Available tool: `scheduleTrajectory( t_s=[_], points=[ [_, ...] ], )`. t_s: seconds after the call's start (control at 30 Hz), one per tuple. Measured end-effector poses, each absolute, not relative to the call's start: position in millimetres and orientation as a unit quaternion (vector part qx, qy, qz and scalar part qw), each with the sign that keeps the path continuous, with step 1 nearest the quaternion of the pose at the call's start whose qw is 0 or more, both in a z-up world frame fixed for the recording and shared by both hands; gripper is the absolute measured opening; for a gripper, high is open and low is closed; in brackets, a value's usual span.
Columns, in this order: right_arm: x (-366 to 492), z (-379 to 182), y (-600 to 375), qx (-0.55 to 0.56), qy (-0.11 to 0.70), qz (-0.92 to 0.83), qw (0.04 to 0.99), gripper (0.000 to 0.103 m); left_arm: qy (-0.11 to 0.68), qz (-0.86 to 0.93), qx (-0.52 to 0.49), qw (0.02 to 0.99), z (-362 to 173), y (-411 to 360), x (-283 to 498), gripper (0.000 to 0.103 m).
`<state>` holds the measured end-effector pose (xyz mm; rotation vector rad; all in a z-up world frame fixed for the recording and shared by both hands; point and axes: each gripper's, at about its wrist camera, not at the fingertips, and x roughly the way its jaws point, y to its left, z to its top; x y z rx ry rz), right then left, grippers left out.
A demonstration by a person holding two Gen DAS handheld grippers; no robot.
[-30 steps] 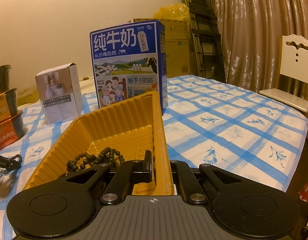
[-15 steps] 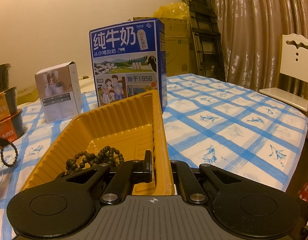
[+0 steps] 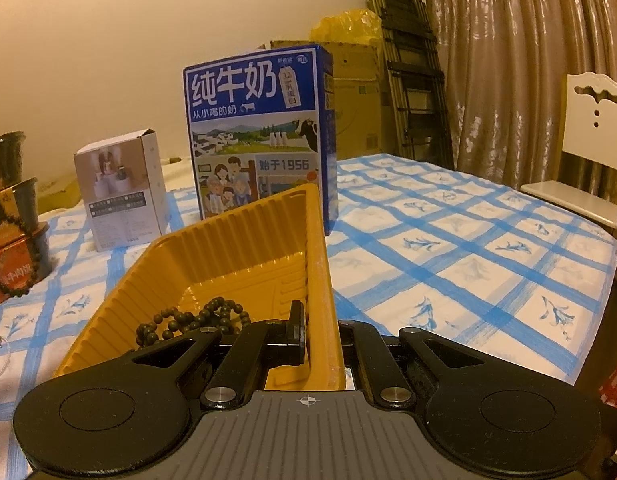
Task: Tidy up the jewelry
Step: 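Carry the bracelet into the orange tray and open the left tool, then close the left tool on the pearl-like chain on the cloth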
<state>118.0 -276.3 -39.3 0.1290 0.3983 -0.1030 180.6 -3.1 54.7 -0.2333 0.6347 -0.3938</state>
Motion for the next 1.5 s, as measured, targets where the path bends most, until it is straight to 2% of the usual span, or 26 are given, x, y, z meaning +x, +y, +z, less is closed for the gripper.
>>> scheduleTrajectory(
  t_s=[0.27, 0.53, 0.7, 0.77, 0.97, 1.13, 1.5],
  points=[
    [116.5, -38.8, -276.0, 0.064, 0.196, -0.048, 0.977, 0.005, 0.335, -0.274, -0.156, 0.888, 40.5, -59.5, 180.0, 0.005],
    [117.0, -38.4, -274.4, 0.064, 0.196, -0.047, 0.977, 0.005, 0.362, -0.279, -0.195, 0.868, 14.1, -92.1, 198.9, 0.005],
    [116.6, -37.9, -274.0, 0.064, 0.196, -0.047, 0.977, 0.005, 0.359, -0.273, -0.208, 0.868, 12.3, -93.4, 207.9, 0.009],
    [116.8, -38.0, -274.0, 0.064, 0.196, -0.047, 0.977, 0.005, 0.355, -0.270, -0.209, 0.870, 14.8, -91.0, 207.6, 0.015],
    [116.8, -38.0, -273.7, 0.064, 0.196, -0.047, 0.977, 0.005, 0.338, -0.236, -0.189, 0.891, 23.5, -66.2, 200.8, 0.018],
    [116.5, -37.7, -273.6, 0.064, 0.196, -0.047, 0.977, 0.005, 0.327, -0.171, -0.134, 0.920, 25.5, -30.0, 184.2, 0.018],
    [116.9, -38.4, -273.6, 0.064, 0.196, -0.047, 0.977, 0.005, 0.350, -0.032, -0.113, 0.929, -1.2, 58.0, 135.8, 0.018]
  ],
)
